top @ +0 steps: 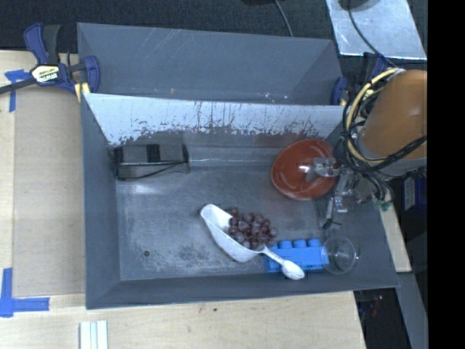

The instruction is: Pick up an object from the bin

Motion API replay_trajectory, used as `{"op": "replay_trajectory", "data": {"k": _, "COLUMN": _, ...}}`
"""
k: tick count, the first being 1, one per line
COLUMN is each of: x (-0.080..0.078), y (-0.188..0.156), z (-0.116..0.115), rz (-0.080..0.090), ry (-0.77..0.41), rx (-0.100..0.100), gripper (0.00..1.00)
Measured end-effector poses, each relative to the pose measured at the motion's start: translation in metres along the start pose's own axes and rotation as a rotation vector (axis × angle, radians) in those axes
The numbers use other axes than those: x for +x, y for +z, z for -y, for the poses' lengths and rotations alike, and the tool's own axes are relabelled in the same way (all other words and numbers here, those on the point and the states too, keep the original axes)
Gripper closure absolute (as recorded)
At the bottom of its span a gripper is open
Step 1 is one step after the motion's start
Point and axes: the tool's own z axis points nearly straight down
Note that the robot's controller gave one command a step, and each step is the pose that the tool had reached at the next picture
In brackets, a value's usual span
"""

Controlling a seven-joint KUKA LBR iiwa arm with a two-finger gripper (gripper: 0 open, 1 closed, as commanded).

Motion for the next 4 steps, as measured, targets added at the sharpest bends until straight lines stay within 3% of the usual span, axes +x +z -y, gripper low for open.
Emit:
{"op": "replay_trajectory", "data": {"k": 1, "x": -0.002, "y": -0.004, "z": 0.000, "rz": 0.008, "ry": -0.004, "rx": 0.001, "gripper": 0.00}}
{"op": "replay_trajectory", "data": {"k": 2, "x": -0.037, "y": 0.039, "z": 0.002, "rz": 0.011, "ry": -0.049, "rx": 0.004, "gripper": 0.00}}
{"op": "replay_trajectory", "data": {"k": 3, "x": -0.062, "y": 0.074, "z": 0.003, "rz": -0.012, "ry": 0.246, "rx": -0.004, "gripper": 0.00}}
{"op": "replay_trajectory", "data": {"k": 4, "x": -0.054, "y": 0.070, "z": -0.007, "rz": 0.012, "ry": 0.299, "rx": 0.000, "gripper": 0.00}}
